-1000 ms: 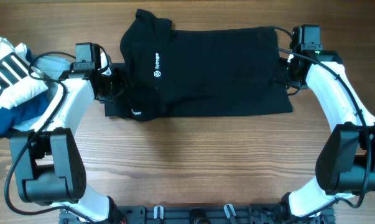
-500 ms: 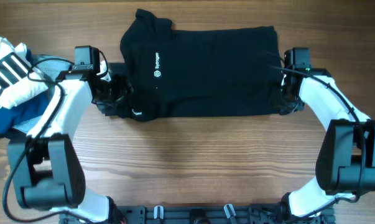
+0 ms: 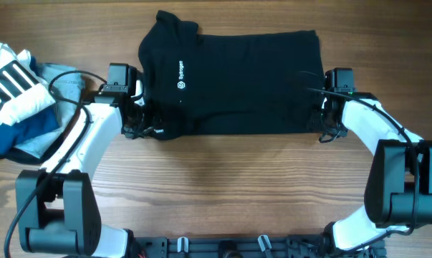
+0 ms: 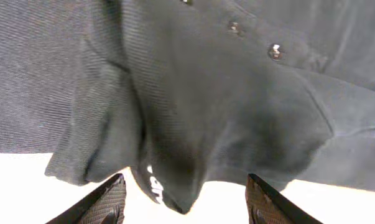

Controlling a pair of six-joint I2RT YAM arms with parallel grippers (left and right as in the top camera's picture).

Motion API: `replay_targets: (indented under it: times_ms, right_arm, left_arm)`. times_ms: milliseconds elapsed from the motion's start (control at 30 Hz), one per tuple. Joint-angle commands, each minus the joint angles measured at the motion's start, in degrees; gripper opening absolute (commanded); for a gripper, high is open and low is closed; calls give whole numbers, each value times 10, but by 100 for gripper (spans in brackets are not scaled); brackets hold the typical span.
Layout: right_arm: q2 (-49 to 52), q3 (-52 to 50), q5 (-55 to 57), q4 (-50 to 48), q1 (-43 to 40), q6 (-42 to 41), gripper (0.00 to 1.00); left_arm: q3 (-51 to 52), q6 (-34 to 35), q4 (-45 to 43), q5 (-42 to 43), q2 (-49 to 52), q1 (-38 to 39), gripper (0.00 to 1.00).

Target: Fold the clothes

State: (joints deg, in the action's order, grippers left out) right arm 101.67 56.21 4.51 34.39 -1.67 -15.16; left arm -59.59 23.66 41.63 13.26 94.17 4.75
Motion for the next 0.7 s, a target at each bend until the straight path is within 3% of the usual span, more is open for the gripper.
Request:
replay_targets:
  times_ms: [0, 100, 200, 233, 300, 333, 433, 667]
  right_arm:
    - [2, -17, 1, 4, -2, 0, 40]
    - [2, -17, 1, 6, -2, 0, 40]
    - [2, -17, 1, 8, -2, 0, 40]
    - [2, -17, 1, 8, -2, 0, 40]
    - [2, -17, 1, 8, -2, 0, 40]
    - [2, -17, 1, 8, -2, 0, 40]
    - [2, -17, 1, 8, -2, 0, 40]
    - [2, -17, 1, 7, -2, 1, 40]
  left_arm:
    - [6, 11, -6, -28, -4, 3, 54]
    - [9, 11, -7, -22, -3, 3, 54]
    - [38, 10, -43, -23, 0, 3, 47]
    - [41, 11, -53, -22, 2, 3, 31]
    - [41, 10, -55, -2, 3, 3, 8]
    - [41, 9, -59, 24, 3, 3, 4]
    - [26, 6, -106, 114, -2, -12, 4]
    - [-4, 8, -199, 73, 4, -79, 4]
